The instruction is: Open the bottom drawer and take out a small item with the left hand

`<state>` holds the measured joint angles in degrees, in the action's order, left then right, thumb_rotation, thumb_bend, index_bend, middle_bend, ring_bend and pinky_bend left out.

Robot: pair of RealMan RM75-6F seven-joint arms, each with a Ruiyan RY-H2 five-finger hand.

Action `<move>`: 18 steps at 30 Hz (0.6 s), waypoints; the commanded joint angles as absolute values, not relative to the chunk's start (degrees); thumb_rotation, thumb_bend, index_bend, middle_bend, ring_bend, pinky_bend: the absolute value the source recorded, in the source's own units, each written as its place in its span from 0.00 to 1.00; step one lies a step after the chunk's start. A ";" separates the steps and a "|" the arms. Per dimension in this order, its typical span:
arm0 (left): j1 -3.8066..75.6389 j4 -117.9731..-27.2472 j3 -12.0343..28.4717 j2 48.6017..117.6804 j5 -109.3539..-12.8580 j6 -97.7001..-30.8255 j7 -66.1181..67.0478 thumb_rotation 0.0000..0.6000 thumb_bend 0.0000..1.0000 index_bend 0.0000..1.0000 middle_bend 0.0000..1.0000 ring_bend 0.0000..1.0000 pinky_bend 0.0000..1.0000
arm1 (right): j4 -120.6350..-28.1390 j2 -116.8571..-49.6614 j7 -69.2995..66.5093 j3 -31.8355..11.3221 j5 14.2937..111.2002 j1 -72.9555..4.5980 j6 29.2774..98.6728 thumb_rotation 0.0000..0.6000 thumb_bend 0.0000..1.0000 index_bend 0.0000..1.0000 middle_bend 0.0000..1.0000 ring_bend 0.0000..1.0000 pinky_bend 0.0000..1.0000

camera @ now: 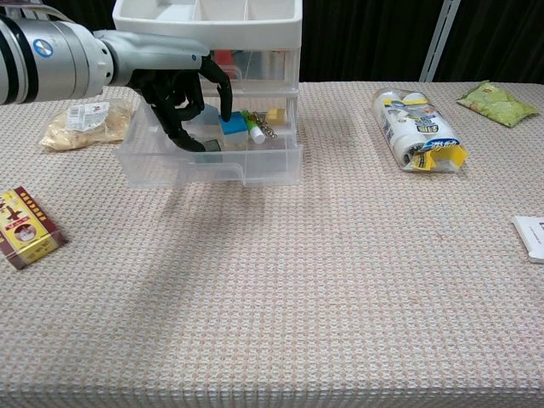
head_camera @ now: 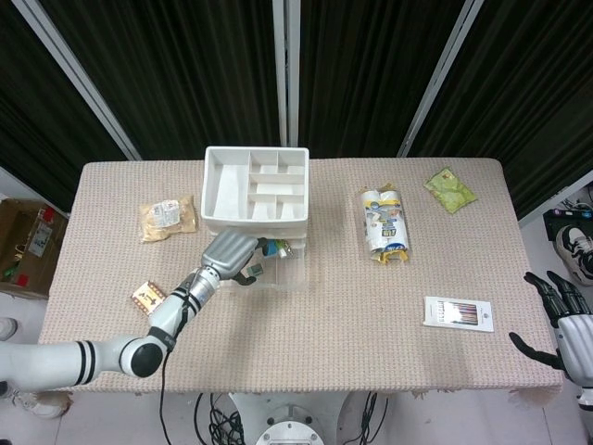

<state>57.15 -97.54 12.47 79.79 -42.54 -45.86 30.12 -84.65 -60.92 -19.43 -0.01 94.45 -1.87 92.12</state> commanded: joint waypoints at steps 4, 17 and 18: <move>60.22 -95.75 10.41 81.38 -38.21 -46.73 33.11 1.00 0.18 0.40 0.83 0.93 1.00 | -84.11 -61.13 -19.96 -0.08 94.12 -1.80 91.99 1.00 0.13 0.00 0.15 0.00 0.10; 62.01 -94.54 8.15 83.25 -35.73 -50.11 34.66 1.00 0.22 0.45 0.83 0.93 1.00 | -83.44 -61.49 -20.46 -0.15 93.92 -1.95 91.47 1.00 0.13 0.00 0.15 0.00 0.11; 62.12 -94.45 7.89 83.33 -35.87 -50.29 34.96 1.00 0.22 0.45 0.83 0.93 1.00 | -83.44 -61.48 -20.46 -0.15 93.90 -1.94 91.47 1.00 0.13 0.00 0.15 0.00 0.11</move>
<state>61.97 -94.61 8.12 83.20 -35.71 -50.09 34.71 -83.45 -61.48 -20.47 -0.15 93.89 -1.94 91.47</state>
